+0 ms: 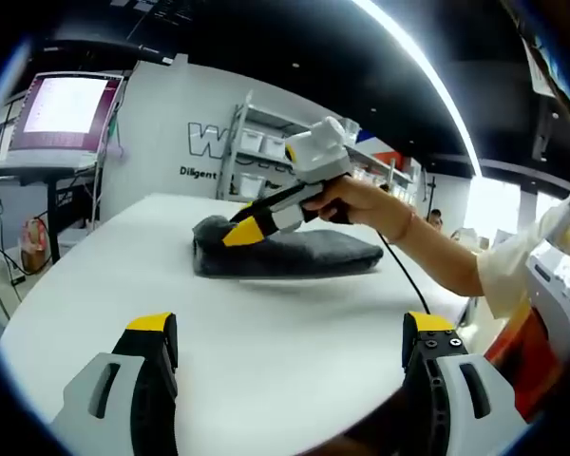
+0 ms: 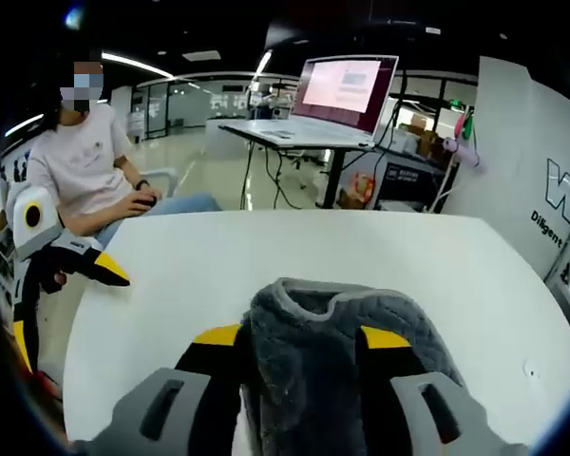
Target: Fold the towel on the table until its edges align and the towel forms a compact rectangular stack.
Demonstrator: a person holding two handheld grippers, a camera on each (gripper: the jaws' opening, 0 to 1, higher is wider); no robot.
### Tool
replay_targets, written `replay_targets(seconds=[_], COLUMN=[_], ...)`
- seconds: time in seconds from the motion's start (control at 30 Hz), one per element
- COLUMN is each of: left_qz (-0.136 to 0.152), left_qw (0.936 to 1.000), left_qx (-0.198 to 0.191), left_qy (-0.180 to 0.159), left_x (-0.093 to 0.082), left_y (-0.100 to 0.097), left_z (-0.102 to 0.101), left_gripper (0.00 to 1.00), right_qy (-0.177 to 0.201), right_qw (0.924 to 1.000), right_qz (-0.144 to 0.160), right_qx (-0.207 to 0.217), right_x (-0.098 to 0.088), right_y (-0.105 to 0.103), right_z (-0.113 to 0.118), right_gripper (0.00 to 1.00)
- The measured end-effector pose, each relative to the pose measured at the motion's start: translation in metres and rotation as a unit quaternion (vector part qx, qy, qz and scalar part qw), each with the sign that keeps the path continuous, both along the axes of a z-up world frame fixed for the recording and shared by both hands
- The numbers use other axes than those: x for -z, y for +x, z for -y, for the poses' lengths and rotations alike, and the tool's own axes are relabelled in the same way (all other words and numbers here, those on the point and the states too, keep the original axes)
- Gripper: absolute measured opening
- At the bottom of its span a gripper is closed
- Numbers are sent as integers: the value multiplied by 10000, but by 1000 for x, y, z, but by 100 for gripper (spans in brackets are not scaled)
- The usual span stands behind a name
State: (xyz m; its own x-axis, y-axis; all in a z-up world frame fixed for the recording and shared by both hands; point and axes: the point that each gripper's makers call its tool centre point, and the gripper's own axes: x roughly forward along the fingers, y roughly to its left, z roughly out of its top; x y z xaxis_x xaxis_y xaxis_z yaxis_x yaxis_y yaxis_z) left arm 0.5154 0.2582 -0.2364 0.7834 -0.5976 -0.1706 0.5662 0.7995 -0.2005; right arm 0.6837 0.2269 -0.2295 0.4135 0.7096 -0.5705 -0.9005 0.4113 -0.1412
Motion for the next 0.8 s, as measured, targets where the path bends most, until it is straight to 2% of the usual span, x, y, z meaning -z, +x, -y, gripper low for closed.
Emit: replay_targets(seconds=[0.13,0.17,0.3,0.53,0.8], left_qz=[-4,6,30,43,72], left_qw=[10000,10000,10000,9999,9997], left_qx=[16,14,0,-59,-219], left_qy=[35,36,48,91,126], left_x=[-1,-2,-6,-9,-21], left_y=[0,1,2,9,18], left_z=[3,4,7,11,14], left_gripper=[97,97,97,96,95], right_qy=[203,269,576,752,1096], right_qw=[9994,9990,9968,9929,9862], right_qz=[-27,-27,-38,-17,34], right_qx=[288,364,555,922,1244], right_x=[-13,-16,-29,-38,-46], right_y=[-3,-4,-14,-28,-44], right_z=[21,28,58,132,203], right_gripper=[96,99,99,99,99])
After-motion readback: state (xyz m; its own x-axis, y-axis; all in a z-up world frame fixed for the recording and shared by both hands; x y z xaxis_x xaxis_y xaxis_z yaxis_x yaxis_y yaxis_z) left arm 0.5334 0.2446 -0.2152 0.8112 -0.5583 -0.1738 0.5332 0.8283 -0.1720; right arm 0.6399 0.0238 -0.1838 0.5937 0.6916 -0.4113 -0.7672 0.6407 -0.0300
